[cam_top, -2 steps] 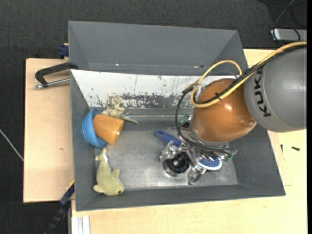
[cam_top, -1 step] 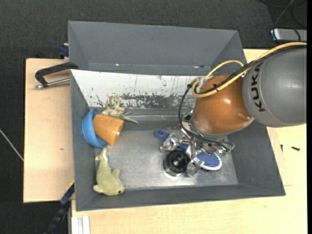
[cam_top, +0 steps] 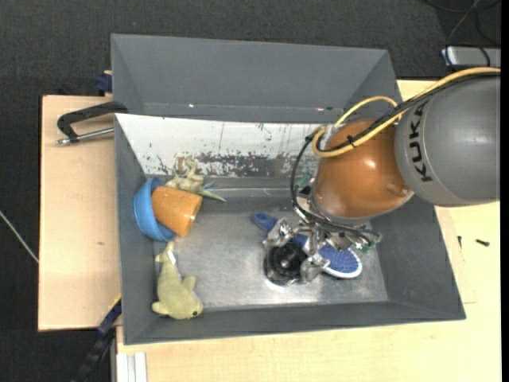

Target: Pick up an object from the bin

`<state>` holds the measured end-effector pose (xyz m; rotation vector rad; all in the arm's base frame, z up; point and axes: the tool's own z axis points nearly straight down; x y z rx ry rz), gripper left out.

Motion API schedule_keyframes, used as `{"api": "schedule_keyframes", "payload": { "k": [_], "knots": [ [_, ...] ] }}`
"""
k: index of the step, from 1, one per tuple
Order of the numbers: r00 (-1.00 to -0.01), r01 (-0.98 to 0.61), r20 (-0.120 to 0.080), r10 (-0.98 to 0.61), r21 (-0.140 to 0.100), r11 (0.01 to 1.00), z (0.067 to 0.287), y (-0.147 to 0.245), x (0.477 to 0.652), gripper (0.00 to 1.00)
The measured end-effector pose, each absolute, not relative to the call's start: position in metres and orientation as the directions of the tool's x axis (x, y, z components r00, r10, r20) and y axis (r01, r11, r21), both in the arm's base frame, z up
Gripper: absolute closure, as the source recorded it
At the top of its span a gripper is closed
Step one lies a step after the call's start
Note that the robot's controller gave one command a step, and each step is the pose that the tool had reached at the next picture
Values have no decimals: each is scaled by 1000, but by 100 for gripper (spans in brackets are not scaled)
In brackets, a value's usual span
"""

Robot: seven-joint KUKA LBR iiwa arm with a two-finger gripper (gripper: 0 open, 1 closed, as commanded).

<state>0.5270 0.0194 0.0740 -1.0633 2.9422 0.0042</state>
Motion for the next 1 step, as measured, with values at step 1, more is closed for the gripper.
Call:
{"api": "schedule_keyframes", "payload": {
  "k": [1],
  "knots": [
    [-610, -792, -10, -792, -9, 610, 208, 21, 534, 100]
  ]
}}
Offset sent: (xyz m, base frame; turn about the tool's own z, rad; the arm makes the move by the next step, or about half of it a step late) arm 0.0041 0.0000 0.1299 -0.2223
